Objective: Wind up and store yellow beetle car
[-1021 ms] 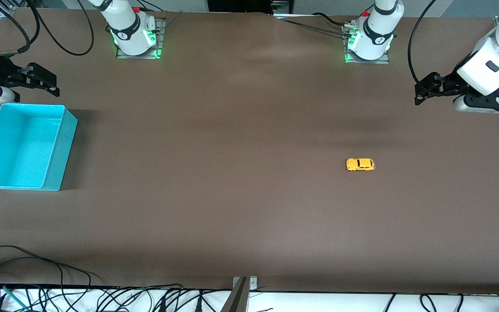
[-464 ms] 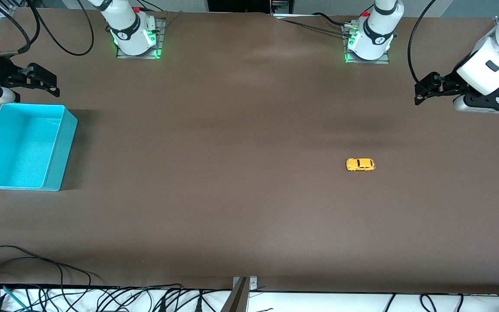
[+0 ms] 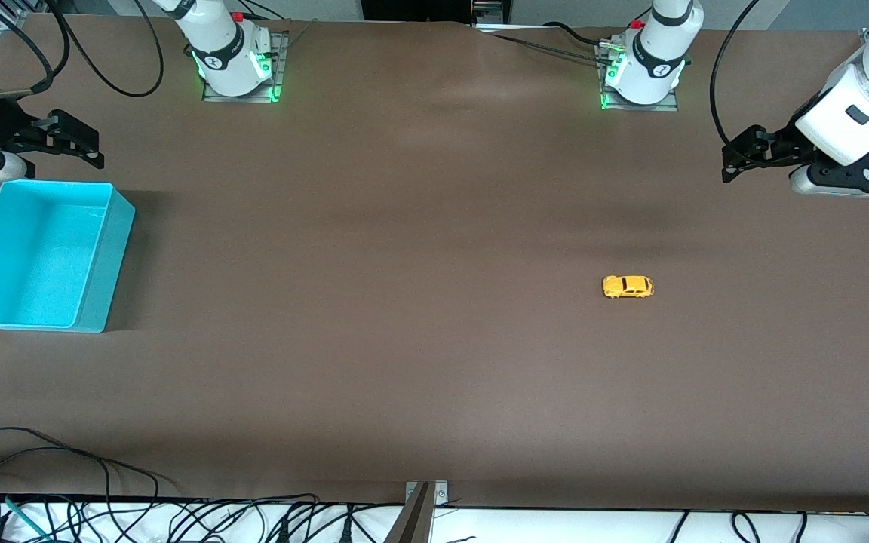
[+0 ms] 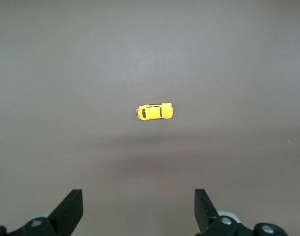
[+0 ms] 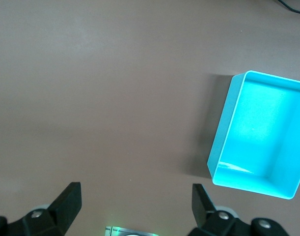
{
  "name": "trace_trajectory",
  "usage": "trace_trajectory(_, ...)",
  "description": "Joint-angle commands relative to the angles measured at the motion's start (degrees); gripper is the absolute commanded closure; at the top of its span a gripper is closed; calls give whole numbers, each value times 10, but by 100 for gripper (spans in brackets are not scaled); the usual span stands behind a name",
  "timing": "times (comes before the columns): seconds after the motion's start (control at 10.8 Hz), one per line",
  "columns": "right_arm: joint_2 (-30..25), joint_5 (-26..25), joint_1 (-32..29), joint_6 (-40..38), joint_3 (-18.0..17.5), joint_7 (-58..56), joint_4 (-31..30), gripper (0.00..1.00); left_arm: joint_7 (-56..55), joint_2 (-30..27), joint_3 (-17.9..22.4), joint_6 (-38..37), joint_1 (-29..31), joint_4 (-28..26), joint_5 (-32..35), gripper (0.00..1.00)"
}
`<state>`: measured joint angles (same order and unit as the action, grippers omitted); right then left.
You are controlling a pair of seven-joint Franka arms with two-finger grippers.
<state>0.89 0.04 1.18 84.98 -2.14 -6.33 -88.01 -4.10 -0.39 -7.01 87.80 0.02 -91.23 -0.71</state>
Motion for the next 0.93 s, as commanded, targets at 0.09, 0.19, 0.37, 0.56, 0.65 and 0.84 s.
trace_trajectory(0.09, -1, -10, 1, -9, -1, -5, 4, 0, 0, -8, -2, -6, 1, -1, 5, 0)
trace_trajectory(0.19, -1, -10, 1, -9, -1, -6, 4, 0, 0, -8, -2, -6, 1, 0, 5, 0)
trace_trajectory(0.37, 0, -11, 1, -9, -1, -7, 4, 0, 0, -8, -2, -6, 1, -1, 5, 0)
trace_trajectory(0.56, 0, -11, 1, -9, -1, -7, 4, 0, -1, -7, -2, -6, -1, 5, 5, 0)
trace_trajectory(0.65, 0, -11, 1, -9, -1, -7, 4, 0, -1, -6, -2, -6, -2, 5, 5, 0)
trace_trajectory(0.84, 0, -10, 1, -9, -1, -7, 4, 0, -1, -6, -2, -6, -2, 5, 5, 0)
